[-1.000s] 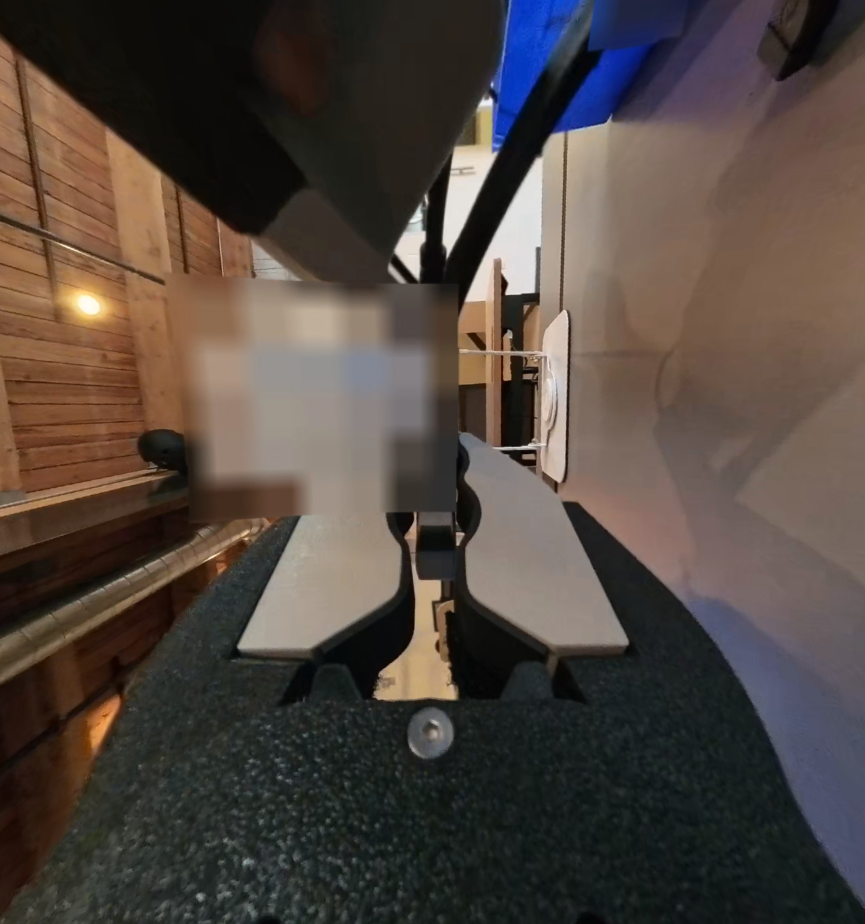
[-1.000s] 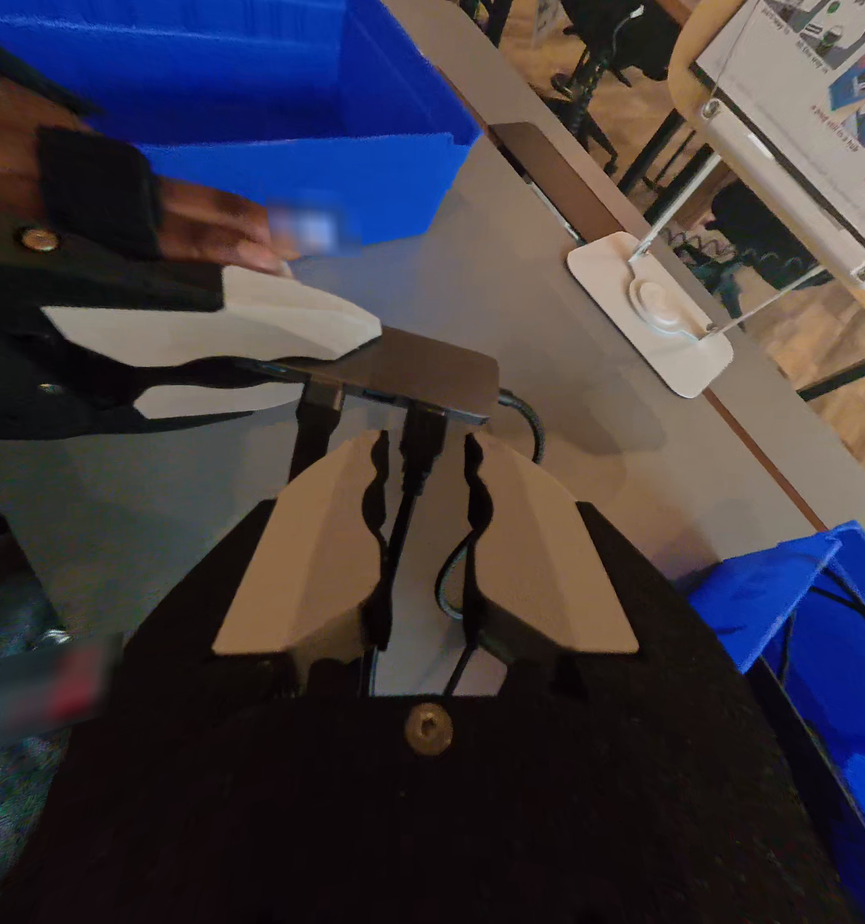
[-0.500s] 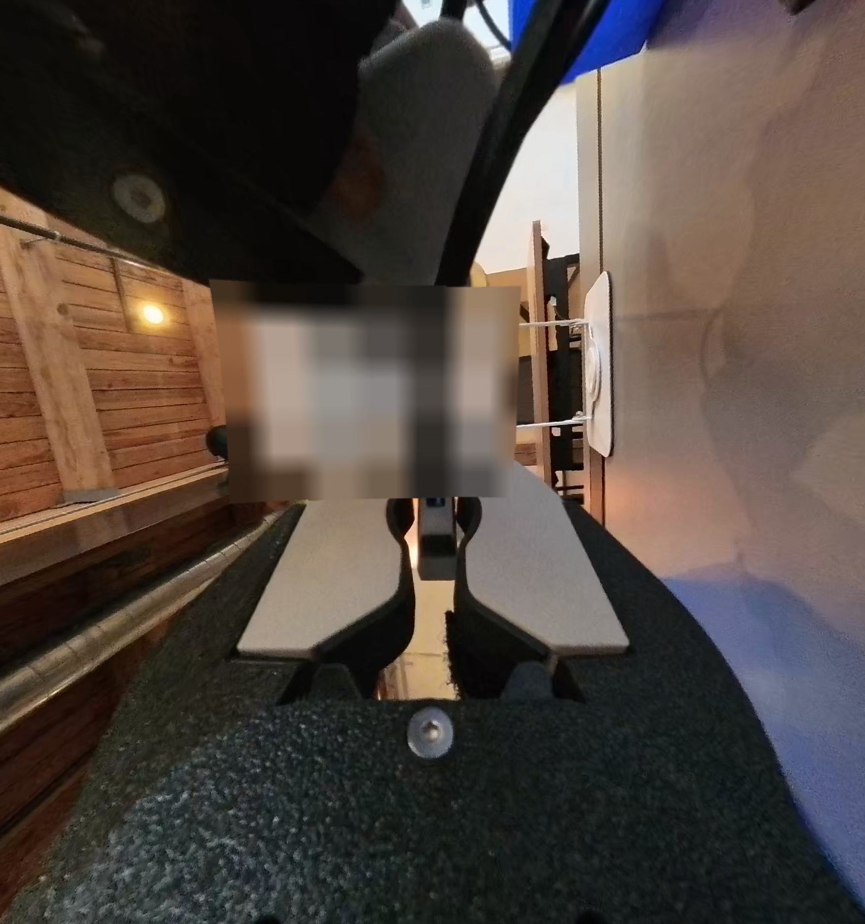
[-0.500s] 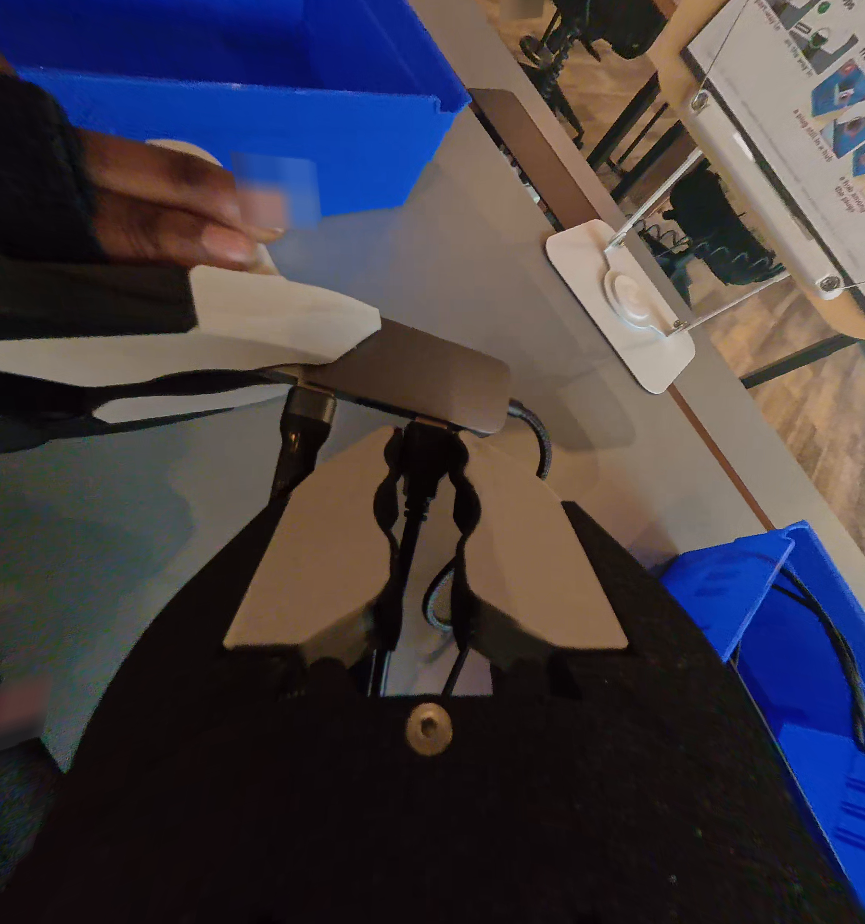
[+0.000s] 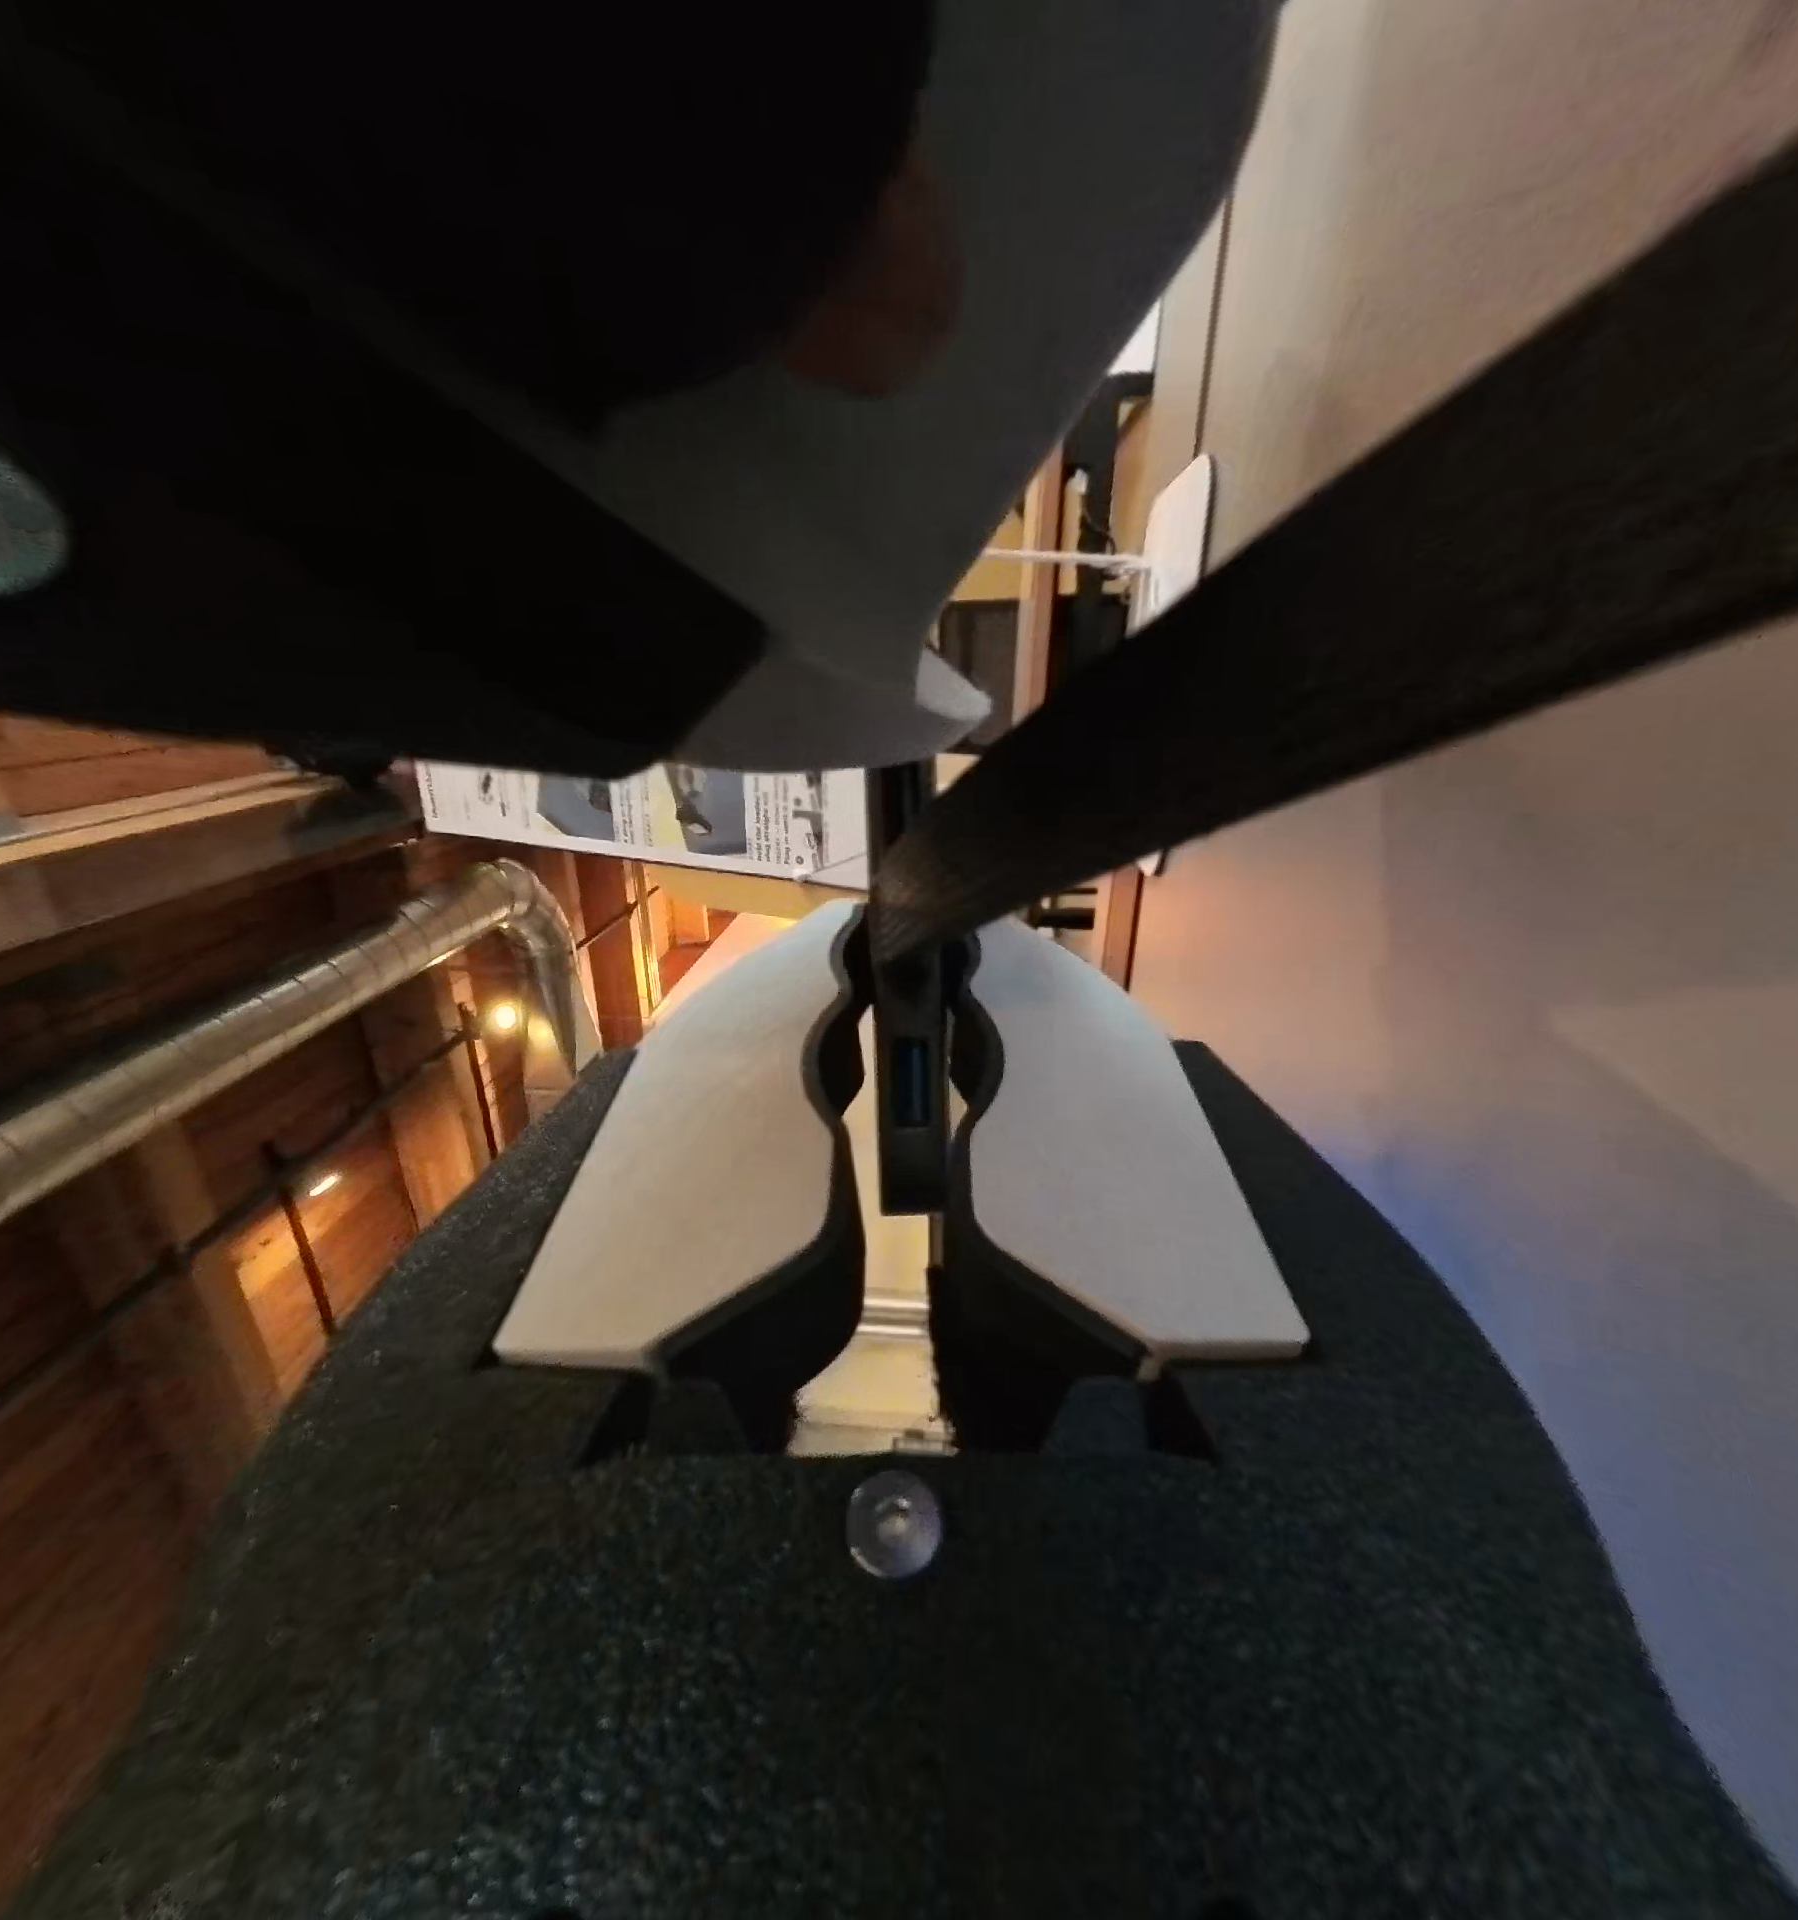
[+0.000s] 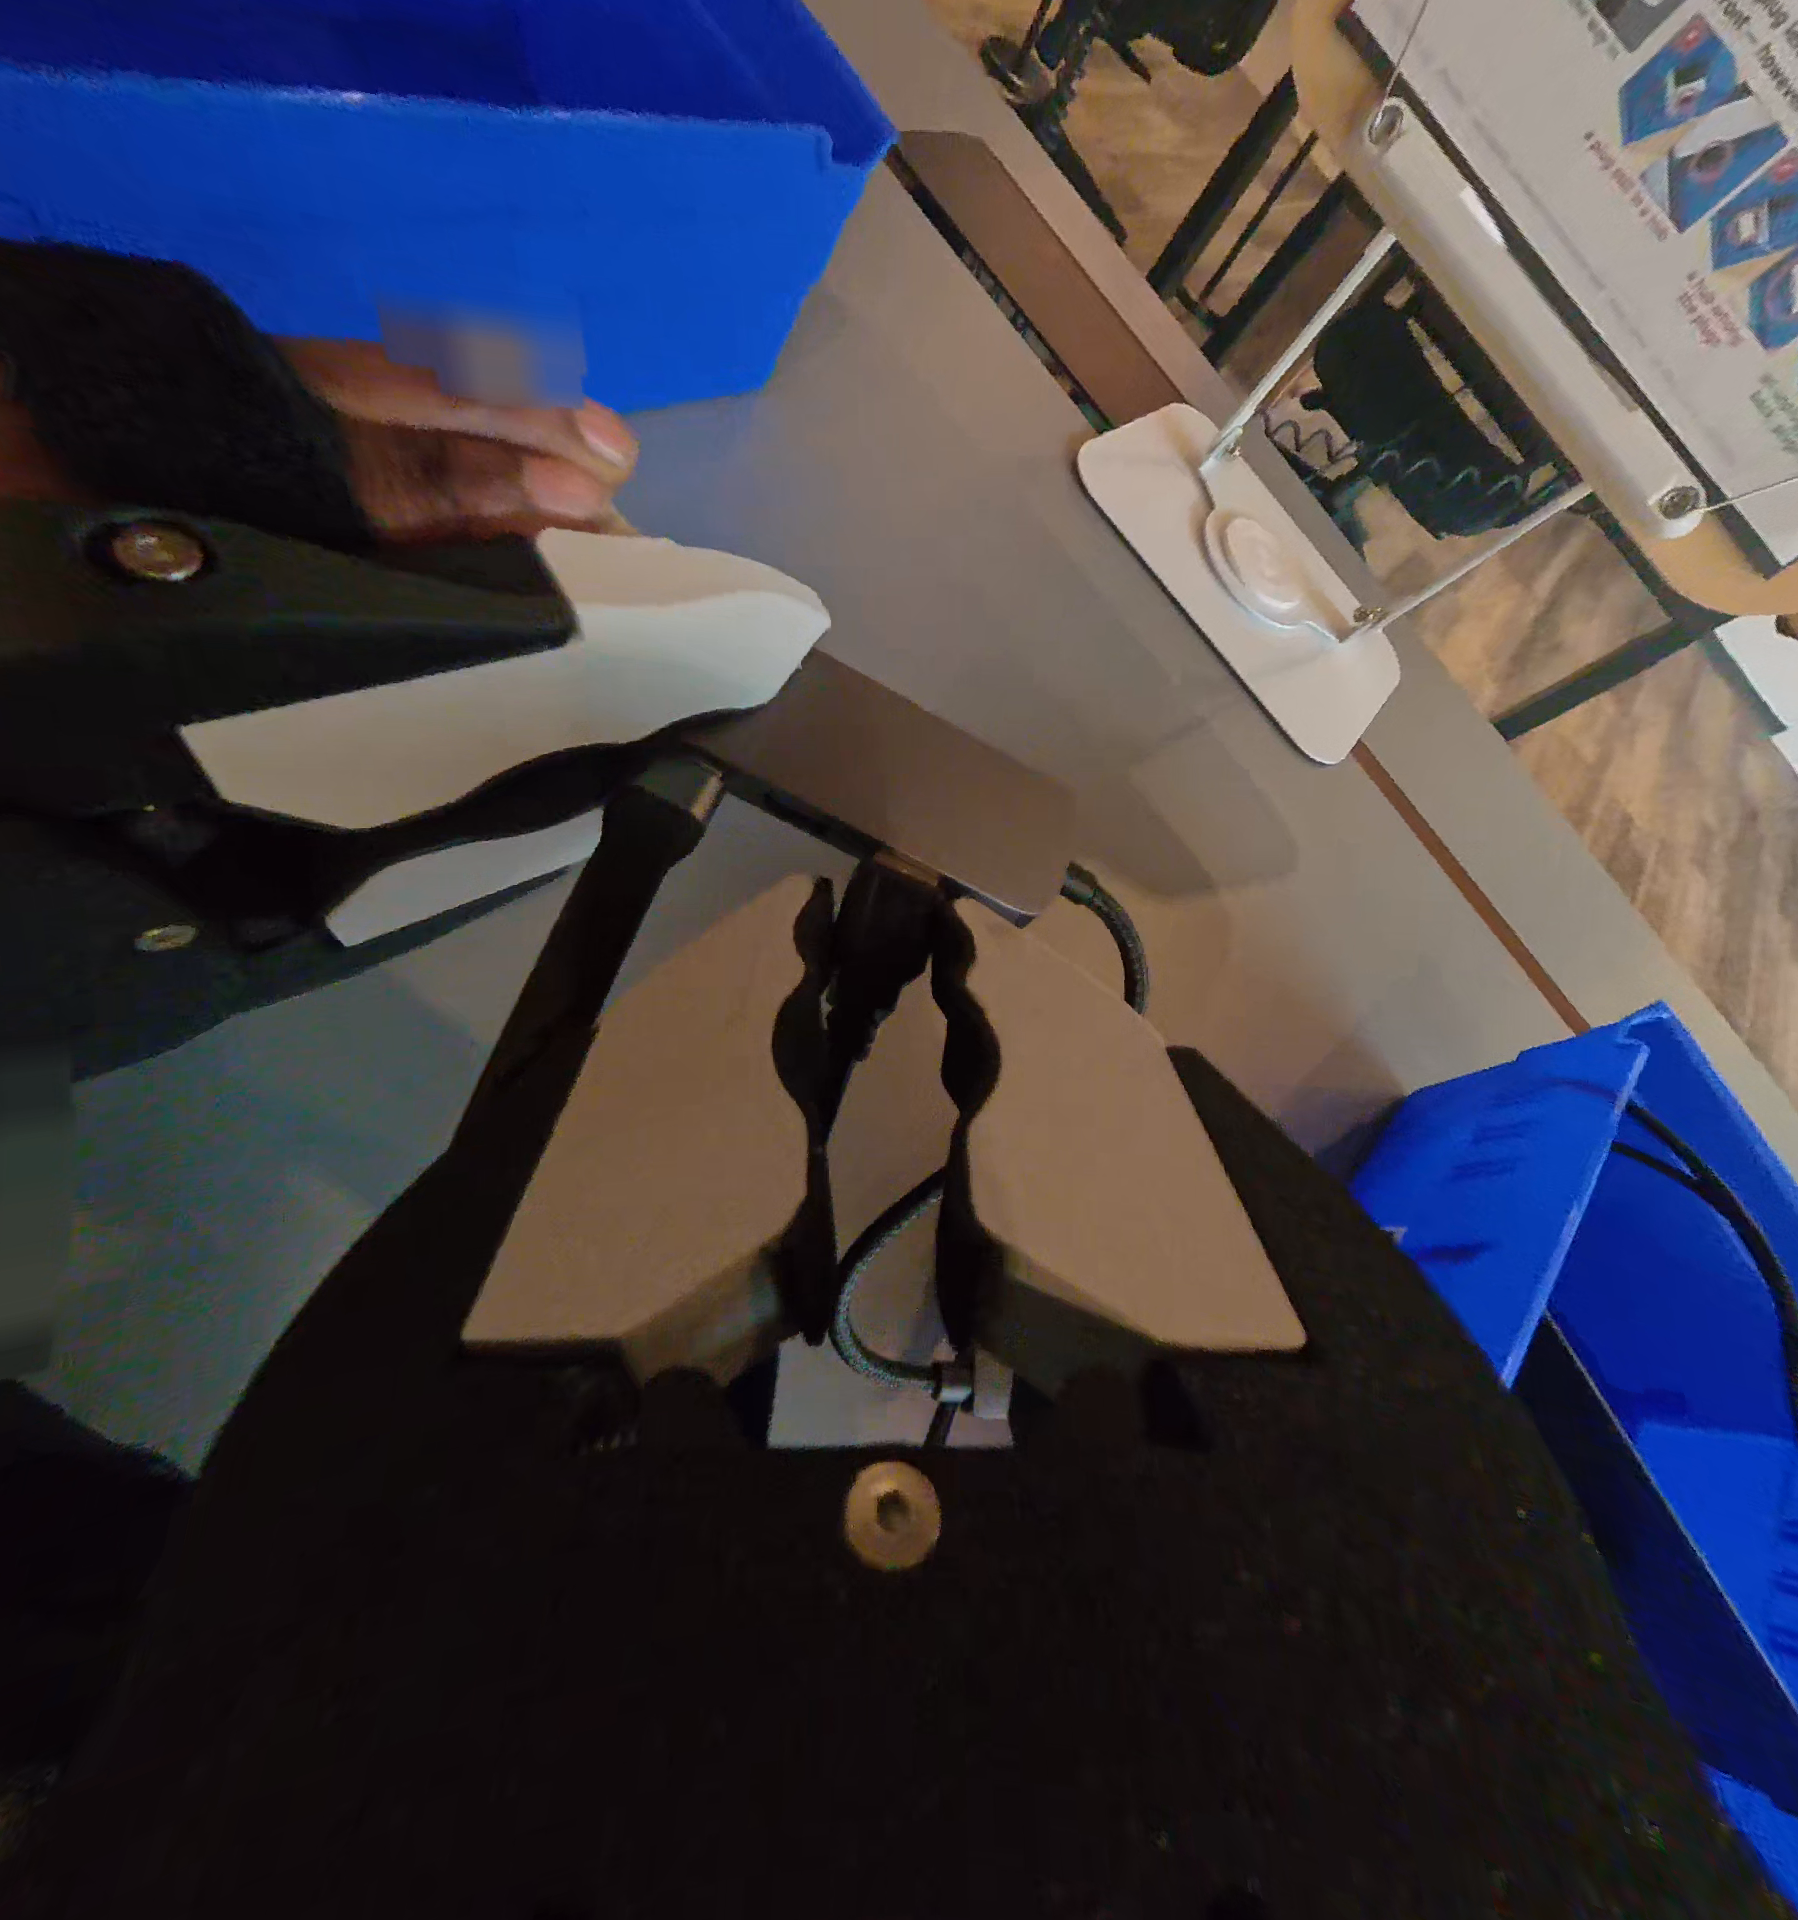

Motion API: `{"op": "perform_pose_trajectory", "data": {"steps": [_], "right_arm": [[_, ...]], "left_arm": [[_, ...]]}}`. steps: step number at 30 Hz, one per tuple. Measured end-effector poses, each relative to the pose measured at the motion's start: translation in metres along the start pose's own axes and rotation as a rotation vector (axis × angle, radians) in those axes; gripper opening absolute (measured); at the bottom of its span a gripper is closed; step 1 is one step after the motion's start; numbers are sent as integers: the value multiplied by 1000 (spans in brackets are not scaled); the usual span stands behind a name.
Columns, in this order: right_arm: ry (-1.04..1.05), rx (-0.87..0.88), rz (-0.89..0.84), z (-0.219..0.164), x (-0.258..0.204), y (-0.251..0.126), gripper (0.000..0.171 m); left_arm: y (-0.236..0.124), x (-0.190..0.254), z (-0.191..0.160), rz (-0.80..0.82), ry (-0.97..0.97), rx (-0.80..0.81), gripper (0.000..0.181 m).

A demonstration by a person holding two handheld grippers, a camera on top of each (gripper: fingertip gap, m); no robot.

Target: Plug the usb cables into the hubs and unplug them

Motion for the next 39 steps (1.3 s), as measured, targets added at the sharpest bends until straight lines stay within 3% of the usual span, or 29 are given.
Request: {"op": "perform_pose_trajectory", "data": {"steps": [18,21,25,29,33,37,39], "right_arm": [[30,34,-18,-8,7,2,18],[53,101,95,-9,12,0,17],[86,164,277,-10,17,-8,17],[92,209,435,-10,21,-17,16],[96,255,506,-5,24,-26,16],[62,294,394,-6,38,-33,16],[69,367,358,-3,42,-39,16]], "left_arm": [[14,5,3,-65,-121,69,12],[5,2,1,-154,-324,255,16],[-9,-7,3,-426,-610,502,38],[-26,-15,9,-557,-674,717,50],[-41,-29,5,-748,-937,886,64],[-41,-39,-9,-839,-1227,856,79],[-39,-44,-16,-957,-1516,840,87]]}}
Point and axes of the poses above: each gripper's, where its closed fingertips meet, y out along the fingers, z out of its top, x = y × z across the jaws, the point moved 5 cm from there along -y, back along the fingers, and after that the axes turned 7 degrees about -z, right-handed, at the moved point
